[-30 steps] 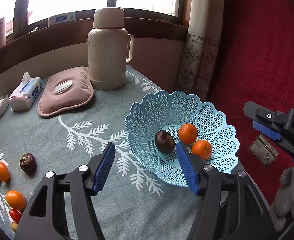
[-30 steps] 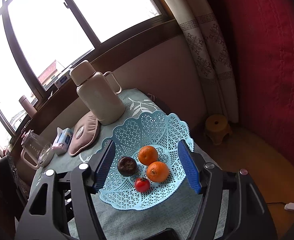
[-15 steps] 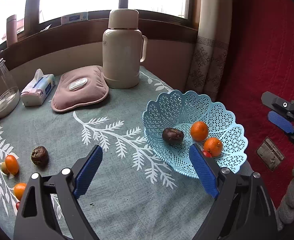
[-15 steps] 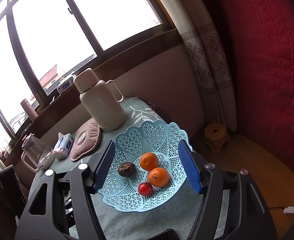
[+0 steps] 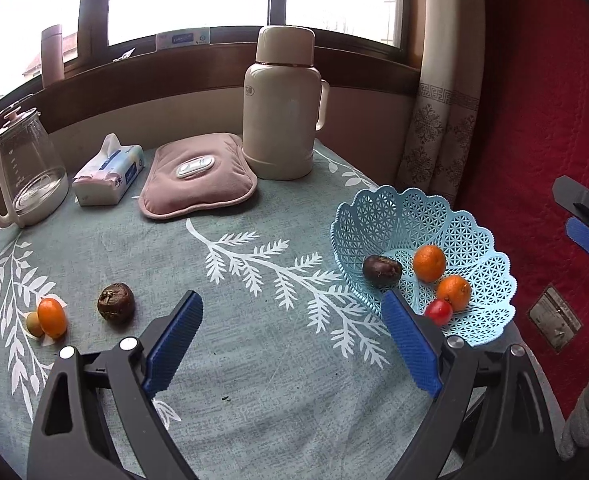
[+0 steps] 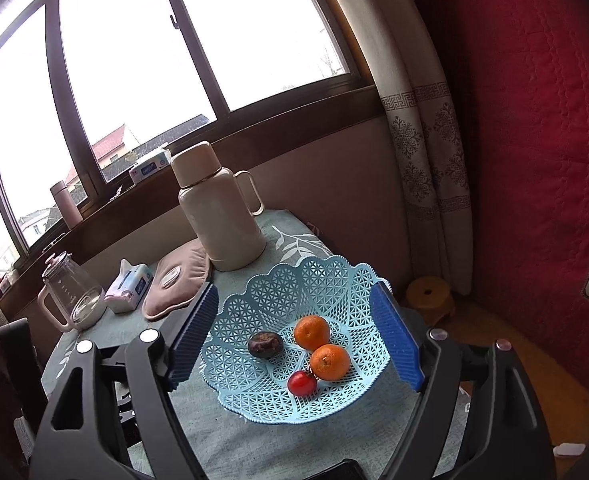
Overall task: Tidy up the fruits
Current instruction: 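Withdraw both tools from the basket toward the remaining fruit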
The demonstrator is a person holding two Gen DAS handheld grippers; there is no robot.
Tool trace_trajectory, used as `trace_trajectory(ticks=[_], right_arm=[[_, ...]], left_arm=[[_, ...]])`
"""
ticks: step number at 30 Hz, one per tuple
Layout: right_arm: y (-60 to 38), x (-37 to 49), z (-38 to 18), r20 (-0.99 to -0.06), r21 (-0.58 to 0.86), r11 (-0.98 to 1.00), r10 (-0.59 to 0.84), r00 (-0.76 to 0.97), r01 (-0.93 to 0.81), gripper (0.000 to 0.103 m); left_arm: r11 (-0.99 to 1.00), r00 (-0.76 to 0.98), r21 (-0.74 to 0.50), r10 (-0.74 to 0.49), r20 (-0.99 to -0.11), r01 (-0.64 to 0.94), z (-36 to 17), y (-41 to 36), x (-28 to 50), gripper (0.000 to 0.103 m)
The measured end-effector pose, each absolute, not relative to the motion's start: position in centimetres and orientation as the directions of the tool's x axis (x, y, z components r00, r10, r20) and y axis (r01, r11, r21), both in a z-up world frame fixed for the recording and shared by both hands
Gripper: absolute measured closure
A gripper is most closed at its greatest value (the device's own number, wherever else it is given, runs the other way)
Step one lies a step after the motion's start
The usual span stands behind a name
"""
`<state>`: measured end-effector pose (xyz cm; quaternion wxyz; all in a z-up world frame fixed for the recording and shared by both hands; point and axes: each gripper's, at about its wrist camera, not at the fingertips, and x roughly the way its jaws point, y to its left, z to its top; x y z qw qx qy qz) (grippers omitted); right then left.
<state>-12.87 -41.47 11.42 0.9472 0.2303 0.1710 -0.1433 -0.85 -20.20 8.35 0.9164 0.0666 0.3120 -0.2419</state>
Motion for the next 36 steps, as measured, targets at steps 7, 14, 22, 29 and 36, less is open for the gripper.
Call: trace_trajectory(ticks=[7, 14, 22, 29, 36], right_arm=[[-41.3, -12.8, 11.4, -0.391, 0.388, 0.854, -0.187, 0.901, 0.346, 0.023], [-40.9, -12.8, 11.4, -0.392, 0.381, 0.861, -0.18, 0.902, 0.338, 0.024], [-40.8, -12.6, 11.4, -0.393, 0.38, 0.862, -0.178, 0.902, 0.336, 0.023], [-40.6, -12.6, 11.4, -0.393, 0.378, 0.863, -0.177, 0.902, 0.334, 0.023], [-40.2, -12.5, 11.4, -0.396, 0.376, 0.866, -0.17, 0.902, 0.329, 0.023]], left_arm=[[0.883, 0.7, -0.027, -0.389, -0.599, 0.469, 8.6, -19.1, -0.9, 0.013], [0.895, 0.709, -0.035, -0.376, -0.597, 0.445, 8.8, -17.9, -0.6, 0.013], [0.905, 0.718, -0.035, -0.359, -0.596, 0.424, 8.9, -16.8, -0.5, 0.013], [0.916, 0.727, -0.043, -0.344, -0.594, 0.398, 8.9, -15.7, -0.2, 0.013], [0.927, 0.736, -0.044, -0.324, -0.595, 0.373, 8.9, -14.4, 0.0, 0.013]])
